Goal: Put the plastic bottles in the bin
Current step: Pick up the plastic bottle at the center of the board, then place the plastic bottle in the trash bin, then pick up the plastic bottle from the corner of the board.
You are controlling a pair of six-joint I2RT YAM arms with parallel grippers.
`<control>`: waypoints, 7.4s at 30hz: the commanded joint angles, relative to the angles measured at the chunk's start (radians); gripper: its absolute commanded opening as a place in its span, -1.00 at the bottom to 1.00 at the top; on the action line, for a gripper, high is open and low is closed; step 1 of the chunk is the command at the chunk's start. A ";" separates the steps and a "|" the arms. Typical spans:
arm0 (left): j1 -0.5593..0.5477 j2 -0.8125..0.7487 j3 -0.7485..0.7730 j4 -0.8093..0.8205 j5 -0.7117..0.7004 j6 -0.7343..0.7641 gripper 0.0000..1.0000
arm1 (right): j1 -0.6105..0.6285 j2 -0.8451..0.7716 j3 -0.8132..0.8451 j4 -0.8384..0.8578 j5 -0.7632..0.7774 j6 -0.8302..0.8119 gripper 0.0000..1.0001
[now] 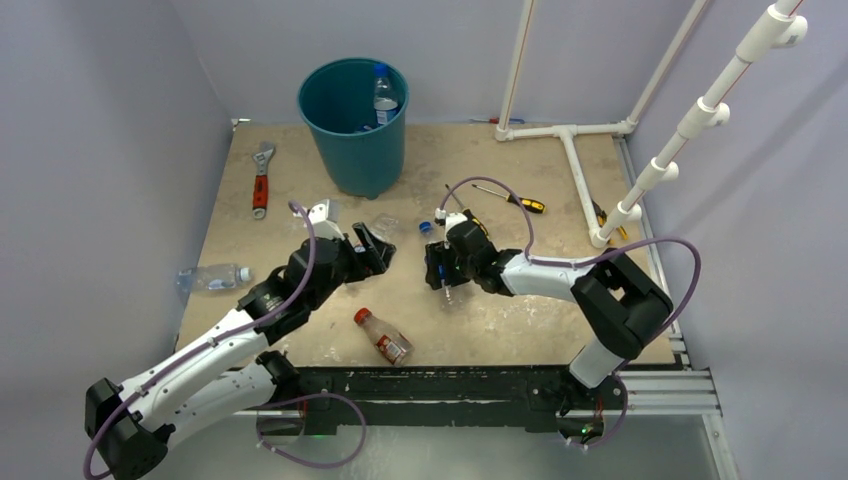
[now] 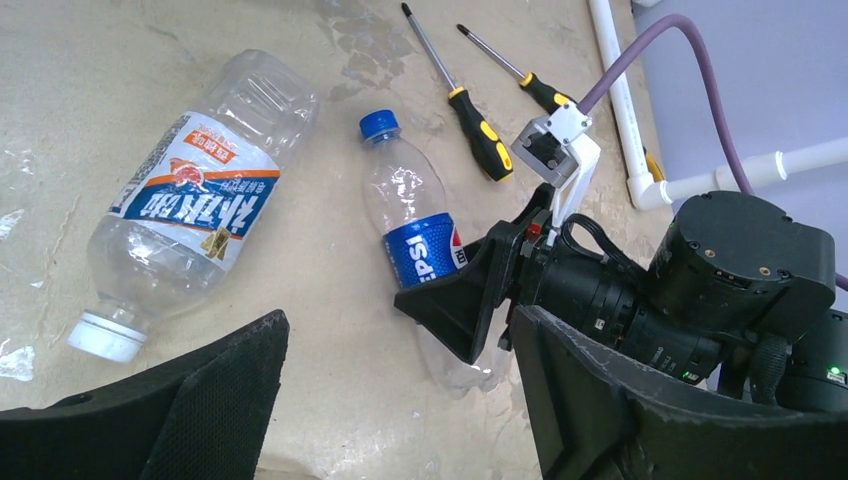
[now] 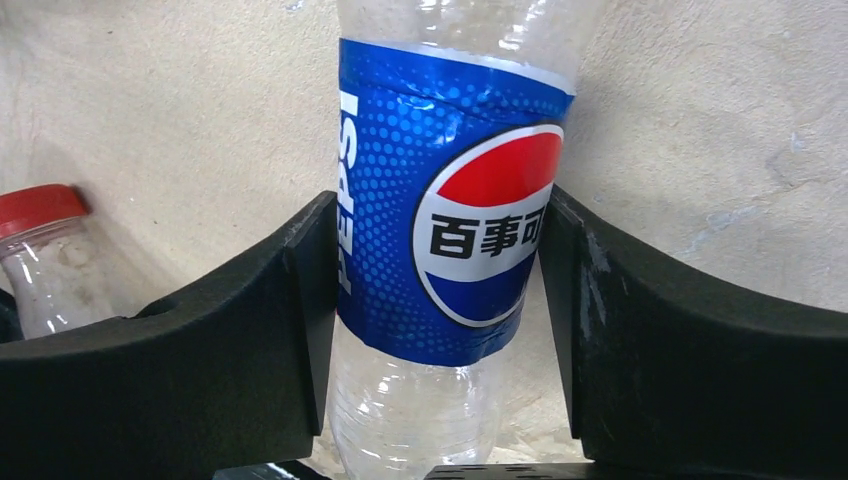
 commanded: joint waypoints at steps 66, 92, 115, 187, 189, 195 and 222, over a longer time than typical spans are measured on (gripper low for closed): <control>-0.001 0.290 0.368 0.565 0.617 0.191 -0.18 | 0.011 -0.917 -0.437 0.645 -0.316 -0.119 -0.20; 0.021 0.406 0.802 0.579 -0.297 0.965 -1.00 | 0.011 -1.027 -0.313 0.340 -0.260 -0.058 0.98; 0.465 0.950 0.967 1.025 -0.115 0.831 -1.00 | 0.011 -1.110 -0.557 0.427 -0.214 0.096 0.94; 0.484 0.027 0.300 -0.052 0.284 0.064 0.99 | 0.028 -0.895 -0.555 0.352 -0.307 0.116 0.98; 0.484 0.040 0.269 -0.092 0.341 0.081 0.99 | 0.048 -0.844 -0.550 0.337 -0.302 0.091 0.96; 0.484 0.018 0.192 -0.166 0.349 0.148 0.99 | 0.171 -0.639 -0.457 0.272 -0.152 0.057 0.92; 0.484 -0.201 0.099 -0.327 0.230 0.233 0.98 | 0.465 0.005 0.074 0.039 0.008 -0.010 0.85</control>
